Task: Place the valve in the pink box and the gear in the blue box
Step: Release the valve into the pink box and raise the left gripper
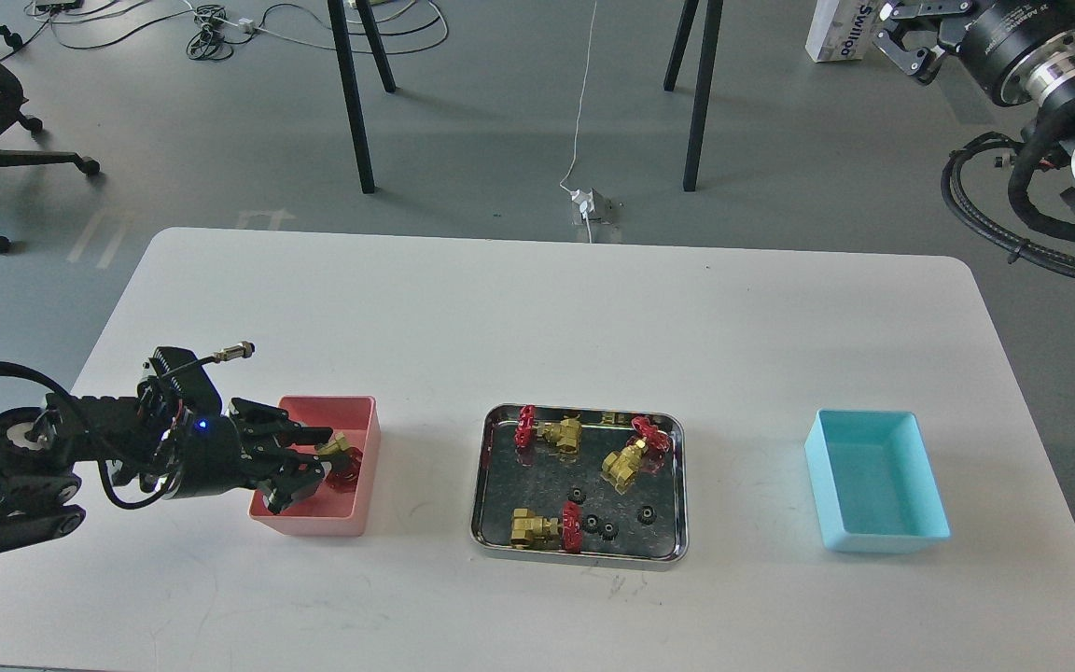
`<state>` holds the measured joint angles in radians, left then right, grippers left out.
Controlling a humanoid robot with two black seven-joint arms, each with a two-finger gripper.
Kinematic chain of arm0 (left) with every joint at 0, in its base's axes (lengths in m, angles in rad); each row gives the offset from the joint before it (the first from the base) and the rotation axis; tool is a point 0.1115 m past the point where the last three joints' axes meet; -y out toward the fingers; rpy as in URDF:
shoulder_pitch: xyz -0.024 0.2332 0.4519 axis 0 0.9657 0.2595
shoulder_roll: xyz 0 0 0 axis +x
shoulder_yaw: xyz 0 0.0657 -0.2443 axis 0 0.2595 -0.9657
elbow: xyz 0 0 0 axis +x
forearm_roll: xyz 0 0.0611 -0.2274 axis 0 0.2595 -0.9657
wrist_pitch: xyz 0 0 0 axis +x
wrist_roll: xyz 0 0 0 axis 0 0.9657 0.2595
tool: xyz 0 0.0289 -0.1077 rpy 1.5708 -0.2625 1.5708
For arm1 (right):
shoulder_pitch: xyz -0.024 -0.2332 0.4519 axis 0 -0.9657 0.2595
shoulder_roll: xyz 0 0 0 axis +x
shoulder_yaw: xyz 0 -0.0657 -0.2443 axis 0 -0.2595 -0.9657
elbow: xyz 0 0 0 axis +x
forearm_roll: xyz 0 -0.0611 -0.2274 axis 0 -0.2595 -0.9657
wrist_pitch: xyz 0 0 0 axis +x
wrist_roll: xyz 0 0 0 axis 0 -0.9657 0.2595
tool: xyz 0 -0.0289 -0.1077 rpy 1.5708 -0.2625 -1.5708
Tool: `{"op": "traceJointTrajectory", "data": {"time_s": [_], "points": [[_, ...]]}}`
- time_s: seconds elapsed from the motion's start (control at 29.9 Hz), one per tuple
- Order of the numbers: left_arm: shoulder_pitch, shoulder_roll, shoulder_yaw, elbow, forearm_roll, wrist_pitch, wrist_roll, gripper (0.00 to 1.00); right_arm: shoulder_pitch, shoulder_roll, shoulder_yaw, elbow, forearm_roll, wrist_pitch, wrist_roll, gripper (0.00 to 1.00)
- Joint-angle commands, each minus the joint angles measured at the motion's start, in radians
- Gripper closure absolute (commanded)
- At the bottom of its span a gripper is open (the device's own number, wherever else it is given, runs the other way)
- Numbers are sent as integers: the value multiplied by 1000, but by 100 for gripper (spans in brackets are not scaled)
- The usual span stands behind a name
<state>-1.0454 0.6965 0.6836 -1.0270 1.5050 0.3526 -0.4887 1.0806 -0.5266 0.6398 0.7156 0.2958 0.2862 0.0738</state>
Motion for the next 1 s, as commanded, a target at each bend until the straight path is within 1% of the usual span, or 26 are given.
{"op": "traceJointTrajectory", "data": {"time_s": [0.0, 0.1, 0.2, 0.4, 0.47, 0.53, 0.6, 0.63, 0.67, 0.7, 0.74, 0.77, 0.8, 0.87, 0.97], "points": [[-5, 4, -1, -4, -2, 0, 0, 42, -2, -1, 1, 1, 0, 1, 0, 0], [-8, 17, -4, -24, -5, -1, 0, 35, -4, -1, 1, 1, 0, 1, 0, 0], [-7, 26, -38, -31, -9, -7, 0, 28, -4, -1, 1, 1, 0, 1, 0, 0], [-10, 46, -93, -53, -17, -17, 0, 23, -5, 0, 3, 1, 0, 1, 0, 0], [-13, 76, -148, -82, -23, -38, 0, 23, -5, 0, 1, -1, 0, 5, 0, 0], [-16, 118, -237, -142, -58, -131, 0, 21, -5, -1, -2, -1, 0, 14, -2, 0], [-19, 168, -346, -208, -144, -312, 0, 17, -5, 0, -9, -16, -3, 15, -9, 0], [-19, 198, -407, -231, -201, -421, 0, 14, -7, -1, -12, -16, -3, 16, -29, 0], [-16, 219, -479, -246, -265, -533, 0, 12, -11, -1, -15, -15, -4, 16, -67, 0], [-9, 228, -551, -251, -329, -625, 0, 10, -20, -1, -26, -4, -14, 18, -116, 0], [-1, 228, -631, -252, -409, -711, 0, 9, -30, -1, -44, 5, -29, 21, -159, 0], [5, 227, -691, -252, -486, -775, 0, 8, -30, -4, -61, 16, -52, 31, -187, 0], [25, 224, -760, -252, -600, -841, 0, 7, -27, -10, -90, 50, -93, 51, -195, 0], [53, 215, -867, -257, -804, -841, 0, 6, -18, -41, -147, 122, -212, 68, -195, 0], [83, 169, -984, -297, -1079, -841, 0, 6, 24, -93, -277, 249, -505, 76, -195, 0]]}}
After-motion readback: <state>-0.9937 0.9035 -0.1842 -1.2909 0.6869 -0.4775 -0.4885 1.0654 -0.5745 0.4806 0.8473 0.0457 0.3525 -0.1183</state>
